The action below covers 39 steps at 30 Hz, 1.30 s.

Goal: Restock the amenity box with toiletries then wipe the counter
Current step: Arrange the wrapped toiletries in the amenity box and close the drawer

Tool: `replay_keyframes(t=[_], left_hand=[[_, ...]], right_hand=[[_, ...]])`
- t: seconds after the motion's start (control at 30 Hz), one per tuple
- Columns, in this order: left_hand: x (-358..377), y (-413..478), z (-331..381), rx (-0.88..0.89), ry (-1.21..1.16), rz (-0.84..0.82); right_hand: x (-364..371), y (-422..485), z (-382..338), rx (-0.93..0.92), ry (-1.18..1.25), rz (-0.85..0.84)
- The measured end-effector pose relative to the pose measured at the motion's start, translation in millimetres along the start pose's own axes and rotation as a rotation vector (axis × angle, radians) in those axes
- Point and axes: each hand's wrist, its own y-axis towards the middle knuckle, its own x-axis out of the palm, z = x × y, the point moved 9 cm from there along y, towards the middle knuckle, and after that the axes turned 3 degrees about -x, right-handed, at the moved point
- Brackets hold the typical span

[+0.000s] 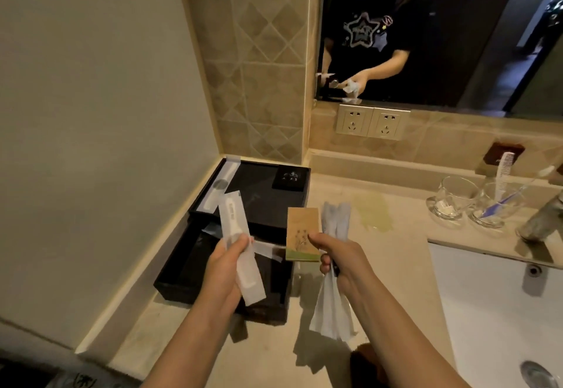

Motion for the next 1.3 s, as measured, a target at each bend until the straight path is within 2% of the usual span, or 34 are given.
replay_keyframes(t=[0.13, 0.3, 0.53, 0.7, 0.8, 0.87, 1.0, 1.1, 1.3], left_hand=[[-16, 44, 38, 0.037, 0.003, 0.006], [-27, 94, 63, 0.068, 0.053, -0.035], [-32, 138, 59, -0.023, 0.085, -0.116], [-29, 147, 55, -0.073, 0.097, -0.163], [-26, 148, 55, -0.096, 0.09, -0.172], [-25, 149, 57, -0.105, 0.086, -0.17], [-24, 147, 57, -0.109, 0.091, -0.159], [-23, 145, 53, -0.133, 0.114, -0.162], [-20, 145, 48, -0.191, 0.202, -0.189]], right_hand=[[13, 46, -29, -0.03, -0.029, 0.117], [39, 86, -48, -0.006, -0.27, 0.176], [59, 114, -48, 0.026, -0.497, 0.231], [55, 112, -38, 0.036, -0.567, 0.278], [55, 106, -37, 0.031, -0.676, 0.257], [53, 101, -43, -0.014, -0.735, 0.247], [45, 97, -77, -0.243, -0.732, 0.291], [55, 104, -90, -0.321, -0.8, 0.219], [80, 121, -71, -0.291, -0.96, 0.051]])
